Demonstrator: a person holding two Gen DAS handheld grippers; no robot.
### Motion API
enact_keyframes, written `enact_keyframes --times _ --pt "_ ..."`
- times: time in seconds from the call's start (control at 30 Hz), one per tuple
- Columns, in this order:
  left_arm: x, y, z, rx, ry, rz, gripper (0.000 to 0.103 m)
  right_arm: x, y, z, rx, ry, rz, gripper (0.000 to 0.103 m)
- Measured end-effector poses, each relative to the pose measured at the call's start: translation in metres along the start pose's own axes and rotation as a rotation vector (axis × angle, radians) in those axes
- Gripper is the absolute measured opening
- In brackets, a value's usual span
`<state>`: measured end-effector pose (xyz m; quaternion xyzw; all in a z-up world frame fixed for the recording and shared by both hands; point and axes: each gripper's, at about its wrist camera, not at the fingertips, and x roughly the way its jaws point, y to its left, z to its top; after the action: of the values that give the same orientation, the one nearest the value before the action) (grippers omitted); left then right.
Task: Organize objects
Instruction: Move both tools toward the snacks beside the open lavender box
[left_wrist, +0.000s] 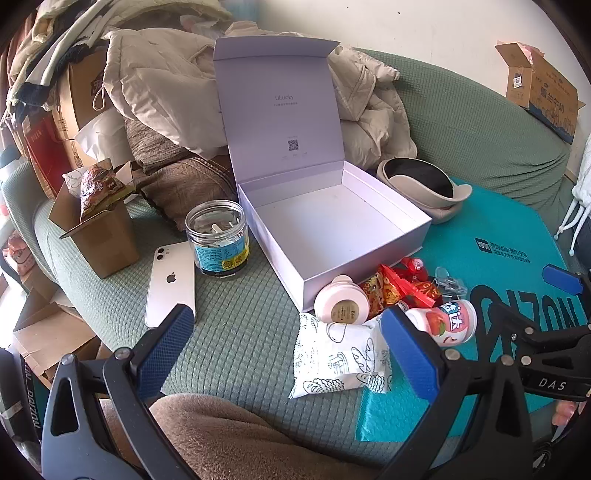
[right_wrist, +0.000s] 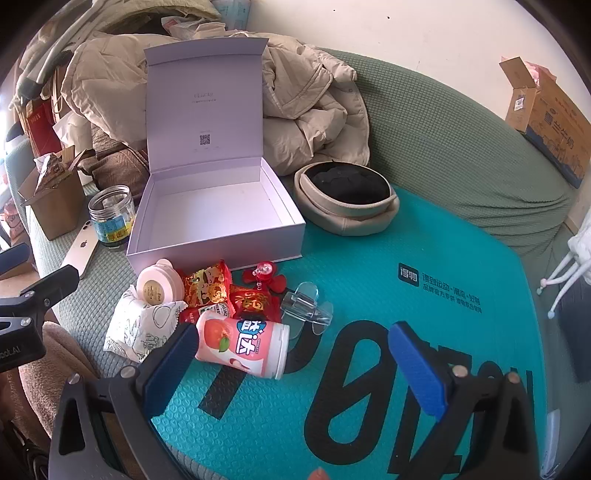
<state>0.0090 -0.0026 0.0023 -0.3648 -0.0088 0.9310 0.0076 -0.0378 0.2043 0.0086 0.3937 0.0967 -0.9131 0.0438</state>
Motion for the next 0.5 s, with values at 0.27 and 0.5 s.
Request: enact_keyframes --times 0.27,0.5 --pt "-0.0054 -0.0059 0.0054 0.012 0.001 0.011 0.102 0.0003 -0.0025 -0.0006 0.011 0.009 -0.005 0.103" --pt "-0.0073 -0.0070 0.0065 0.011 0.001 0.014 0.102 0.0005 -0.0038 -0.0012 0.011 0.010 -0.007 0.103"
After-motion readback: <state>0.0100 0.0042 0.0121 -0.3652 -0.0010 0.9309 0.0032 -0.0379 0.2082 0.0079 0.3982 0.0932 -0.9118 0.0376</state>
